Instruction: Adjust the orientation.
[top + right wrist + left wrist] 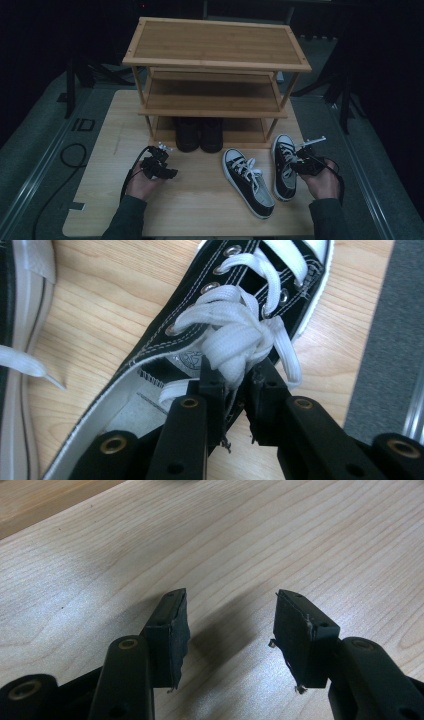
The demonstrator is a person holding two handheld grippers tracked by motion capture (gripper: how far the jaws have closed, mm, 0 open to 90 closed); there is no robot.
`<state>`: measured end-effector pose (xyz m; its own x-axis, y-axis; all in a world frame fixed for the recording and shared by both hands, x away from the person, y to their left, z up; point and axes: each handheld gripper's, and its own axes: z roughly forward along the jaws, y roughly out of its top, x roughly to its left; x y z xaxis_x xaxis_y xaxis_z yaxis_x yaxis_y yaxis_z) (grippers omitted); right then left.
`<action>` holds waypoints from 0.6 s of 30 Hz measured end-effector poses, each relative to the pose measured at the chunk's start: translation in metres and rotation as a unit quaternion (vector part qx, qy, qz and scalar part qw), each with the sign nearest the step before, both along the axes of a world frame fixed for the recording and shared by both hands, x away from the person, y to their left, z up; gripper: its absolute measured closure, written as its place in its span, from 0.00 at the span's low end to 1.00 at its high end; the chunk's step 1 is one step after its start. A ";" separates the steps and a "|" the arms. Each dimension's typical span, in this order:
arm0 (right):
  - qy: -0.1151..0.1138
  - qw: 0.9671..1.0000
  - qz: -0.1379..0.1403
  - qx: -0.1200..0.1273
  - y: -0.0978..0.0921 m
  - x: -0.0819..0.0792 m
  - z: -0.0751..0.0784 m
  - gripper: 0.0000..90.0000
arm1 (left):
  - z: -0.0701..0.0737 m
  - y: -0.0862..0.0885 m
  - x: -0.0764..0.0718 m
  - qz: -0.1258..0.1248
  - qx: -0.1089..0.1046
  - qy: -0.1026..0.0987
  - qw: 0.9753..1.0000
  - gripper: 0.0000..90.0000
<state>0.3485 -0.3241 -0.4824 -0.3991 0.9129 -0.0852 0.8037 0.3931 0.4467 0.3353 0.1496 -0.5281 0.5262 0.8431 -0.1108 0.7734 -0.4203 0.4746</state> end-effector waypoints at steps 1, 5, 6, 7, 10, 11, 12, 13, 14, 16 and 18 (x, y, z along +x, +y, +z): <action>0.000 1.000 0.000 -0.005 0.000 0.000 0.000 0.89 | 0.000 0.000 0.000 0.000 0.000 0.000 1.000 0.54; 0.001 1.000 0.005 -0.022 -0.003 -0.002 0.002 0.90 | 0.000 0.000 0.000 0.001 -0.001 0.000 1.000 0.54; 0.002 1.000 0.007 -0.030 -0.006 -0.003 0.004 0.91 | -0.001 0.000 0.000 0.000 -0.002 0.002 1.000 0.54; 0.002 1.000 0.007 -0.030 -0.006 -0.003 0.004 0.91 | -0.001 0.000 0.000 0.000 -0.002 0.002 1.000 0.54; -0.004 0.999 0.005 -0.033 -0.014 -0.006 0.007 0.91 | -0.001 -0.001 0.000 0.001 -0.001 0.003 1.000 0.54; -0.005 1.000 0.004 -0.030 -0.016 -0.007 0.008 0.91 | -0.001 -0.001 0.000 0.001 -0.001 0.003 1.000 0.54; -0.008 0.999 0.003 -0.031 -0.017 -0.008 0.009 0.92 | -0.001 -0.001 0.000 0.000 -0.001 0.004 1.000 0.54; -0.008 0.999 0.003 -0.031 -0.017 -0.008 0.009 0.92 | -0.001 -0.001 0.000 0.000 -0.001 0.004 1.000 0.54; -0.014 0.999 0.001 -0.040 -0.018 -0.009 0.012 0.92 | -0.002 -0.001 0.000 0.001 -0.001 0.004 1.000 0.54; -0.019 0.999 0.003 -0.042 -0.018 -0.011 0.016 0.92 | -0.002 -0.001 0.001 0.000 -0.001 0.004 1.000 0.54; -0.027 0.999 0.005 -0.042 -0.018 -0.013 0.020 0.92 | -0.002 -0.001 0.000 0.001 -0.001 0.004 1.000 0.54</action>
<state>0.3352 -0.3421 -0.4624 -0.4008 0.8977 -0.1829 0.7752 0.4387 0.4545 0.3358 0.1485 -0.5297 0.5238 0.8437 -0.1173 0.7780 -0.4179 0.4691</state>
